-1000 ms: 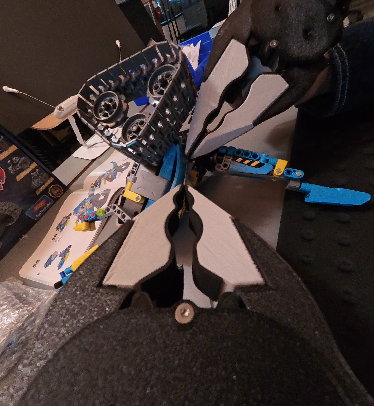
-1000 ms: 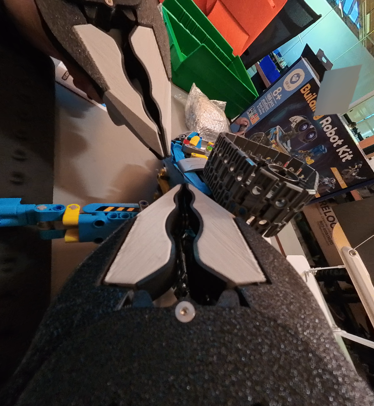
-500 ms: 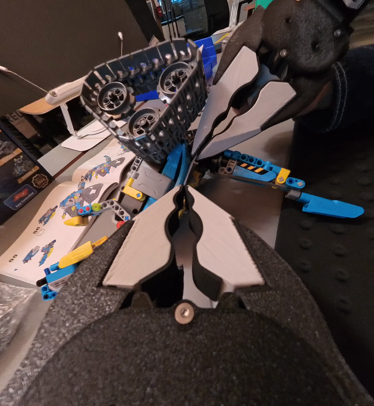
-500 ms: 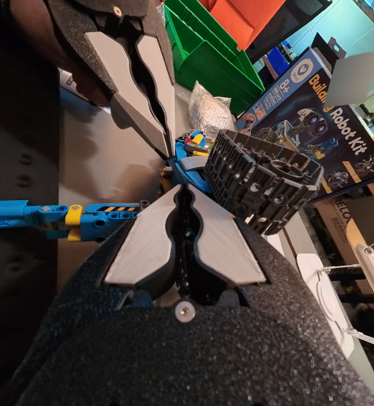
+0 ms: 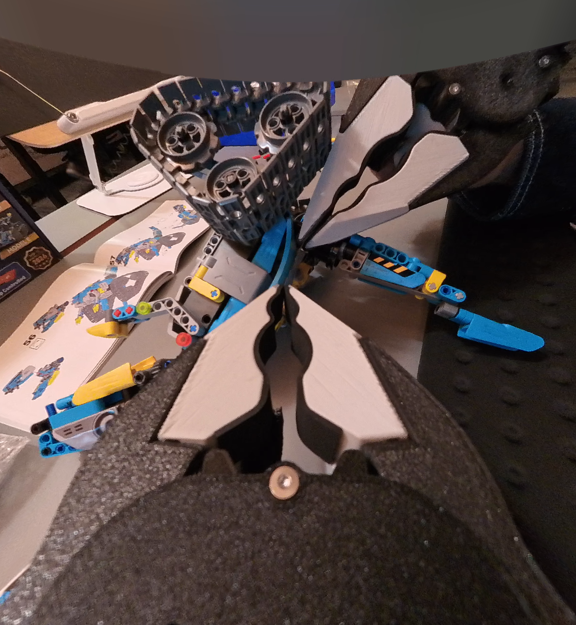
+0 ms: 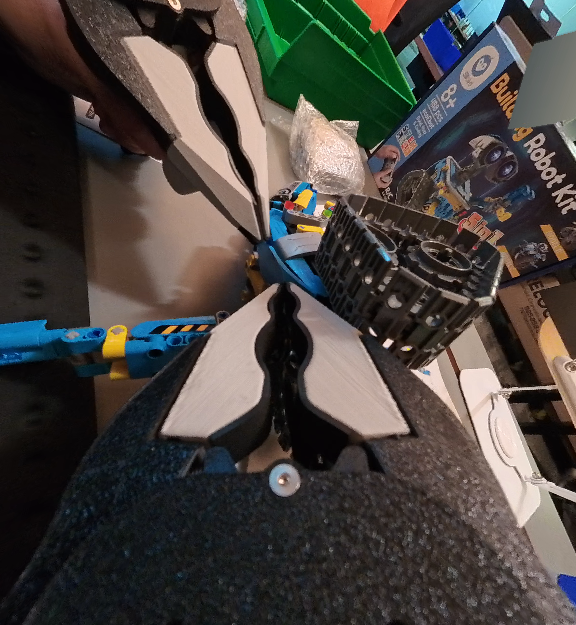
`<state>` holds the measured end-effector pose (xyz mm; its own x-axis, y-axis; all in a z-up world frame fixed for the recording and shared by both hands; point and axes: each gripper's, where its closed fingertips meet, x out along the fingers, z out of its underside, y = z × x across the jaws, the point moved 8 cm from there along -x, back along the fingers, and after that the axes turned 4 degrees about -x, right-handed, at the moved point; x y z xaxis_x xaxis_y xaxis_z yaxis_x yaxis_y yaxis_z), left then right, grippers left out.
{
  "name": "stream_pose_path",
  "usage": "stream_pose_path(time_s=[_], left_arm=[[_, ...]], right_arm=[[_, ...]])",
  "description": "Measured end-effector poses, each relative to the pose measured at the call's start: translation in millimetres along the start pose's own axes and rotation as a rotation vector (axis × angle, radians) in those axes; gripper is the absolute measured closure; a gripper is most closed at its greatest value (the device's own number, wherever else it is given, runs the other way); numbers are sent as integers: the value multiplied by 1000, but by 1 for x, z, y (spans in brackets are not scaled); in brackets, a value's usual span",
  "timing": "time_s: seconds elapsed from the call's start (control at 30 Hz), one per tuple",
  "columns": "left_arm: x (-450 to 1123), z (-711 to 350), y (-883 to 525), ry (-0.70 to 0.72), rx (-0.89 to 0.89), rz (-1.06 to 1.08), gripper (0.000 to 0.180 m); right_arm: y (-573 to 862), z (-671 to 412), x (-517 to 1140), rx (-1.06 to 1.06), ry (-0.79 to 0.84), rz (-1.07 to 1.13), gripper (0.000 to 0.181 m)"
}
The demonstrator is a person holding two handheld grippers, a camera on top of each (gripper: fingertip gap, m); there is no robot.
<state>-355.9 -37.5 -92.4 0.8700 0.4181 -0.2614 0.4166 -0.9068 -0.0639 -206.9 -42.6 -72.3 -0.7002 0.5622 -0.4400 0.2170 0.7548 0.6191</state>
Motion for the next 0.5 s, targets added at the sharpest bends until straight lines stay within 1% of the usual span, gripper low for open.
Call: stream_pose_path(time_s=[0.27,0.5], left_arm=[[3,-2,-3,8,-44,-9,180],[4,-1,-3,-15,-45,-20,180]], right_arm=[[-2,-1,-1,-36,-23,70,181],[-2,-2,1,-10,-40,78,181]])
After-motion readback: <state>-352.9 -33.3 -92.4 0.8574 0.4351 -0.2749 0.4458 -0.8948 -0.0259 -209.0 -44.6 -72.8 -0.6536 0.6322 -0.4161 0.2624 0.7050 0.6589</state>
